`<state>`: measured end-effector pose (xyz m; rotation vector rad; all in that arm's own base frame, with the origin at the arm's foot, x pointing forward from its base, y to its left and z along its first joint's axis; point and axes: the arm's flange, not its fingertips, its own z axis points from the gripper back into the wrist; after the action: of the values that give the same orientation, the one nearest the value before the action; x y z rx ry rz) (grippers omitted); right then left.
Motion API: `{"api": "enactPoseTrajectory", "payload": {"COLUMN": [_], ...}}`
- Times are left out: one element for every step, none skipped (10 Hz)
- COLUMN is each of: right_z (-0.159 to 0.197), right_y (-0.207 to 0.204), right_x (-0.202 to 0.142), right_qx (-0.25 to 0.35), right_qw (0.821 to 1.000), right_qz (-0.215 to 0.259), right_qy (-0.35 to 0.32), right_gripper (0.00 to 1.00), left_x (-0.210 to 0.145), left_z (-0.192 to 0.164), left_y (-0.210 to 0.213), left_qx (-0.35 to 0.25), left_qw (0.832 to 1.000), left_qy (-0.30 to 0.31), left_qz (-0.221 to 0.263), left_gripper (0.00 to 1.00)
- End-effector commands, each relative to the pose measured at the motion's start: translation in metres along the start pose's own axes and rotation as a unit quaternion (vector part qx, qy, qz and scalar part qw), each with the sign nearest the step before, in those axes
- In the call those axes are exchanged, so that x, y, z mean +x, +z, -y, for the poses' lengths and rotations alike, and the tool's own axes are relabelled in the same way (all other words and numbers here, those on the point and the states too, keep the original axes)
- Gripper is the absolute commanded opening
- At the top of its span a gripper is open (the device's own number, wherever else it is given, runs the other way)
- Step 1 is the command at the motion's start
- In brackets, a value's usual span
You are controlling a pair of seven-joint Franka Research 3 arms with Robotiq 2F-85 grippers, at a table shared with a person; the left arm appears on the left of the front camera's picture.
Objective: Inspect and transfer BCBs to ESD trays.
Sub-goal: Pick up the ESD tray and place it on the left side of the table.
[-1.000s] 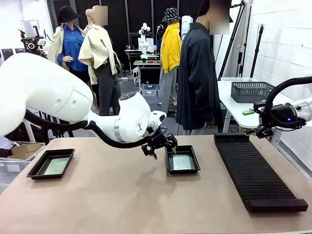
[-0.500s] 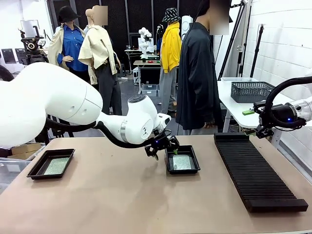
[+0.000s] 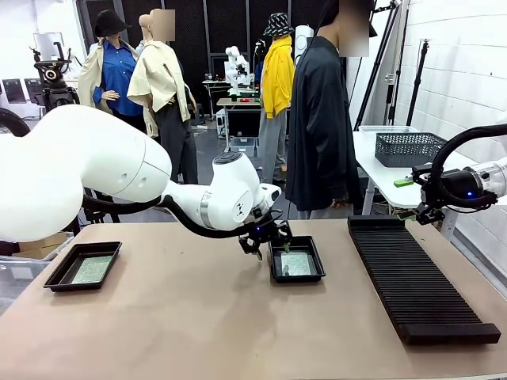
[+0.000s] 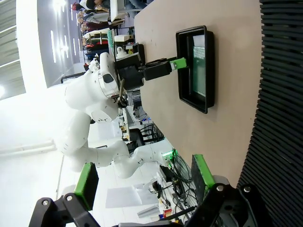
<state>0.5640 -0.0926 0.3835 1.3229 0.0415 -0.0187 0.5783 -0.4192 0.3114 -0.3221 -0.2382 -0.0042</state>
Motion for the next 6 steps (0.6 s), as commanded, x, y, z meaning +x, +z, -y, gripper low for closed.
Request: {"api": "enactPoseTrajectory", "payload": {"right_z": [-0.0027, -0.0027, -0.0027, -0.0027, -0.0027, -0.0027], "right_y": [-0.0013, -0.0013, -0.0013, -0.0013, -0.0013, -0.0013], "right_x": [-0.0003, -0.0003, -0.0003, -0.0003, -0.0003, -0.0003], "right_qx": [0.0, 0.0, 0.0, 0.0, 0.0, 0.0], "right_qw": [1.0, 1.0, 1.0, 1.0, 1.0, 1.0], "right_qz": [-0.001, -0.001, -0.001, -0.001, -0.001, -0.001], "right_qy": [-0.006, -0.006, -0.006, -0.006, -0.006, -0.006], "right_gripper": [1.0, 1.0, 1.0, 1.0, 1.0, 1.0], "left_x": [0.0023, -0.0008, -0.0029, -0.0031, -0.004, -0.0041], "left_z": [0.0031, 0.0028, 0.0032, 0.0039, 0.0046, 0.0044], "left_y": [-0.001, 0.0001, 0.0013, 0.0027, 0.0034, 0.0036], "left_qx": [0.006, 0.003, 0.002, 0.001, 0.0, 0.002], "left_qw": [1.0, 1.0, 1.0, 1.0, 1.0, 1.0], "left_qy": [0.004, -0.004, -0.01, -0.012, -0.012, -0.013], "left_qz": [-0.003, -0.006, -0.004, -0.012, -0.014, -0.018], "left_gripper": [0.24, 0.04, 0.0, 0.0, 0.0, 0.0]}}
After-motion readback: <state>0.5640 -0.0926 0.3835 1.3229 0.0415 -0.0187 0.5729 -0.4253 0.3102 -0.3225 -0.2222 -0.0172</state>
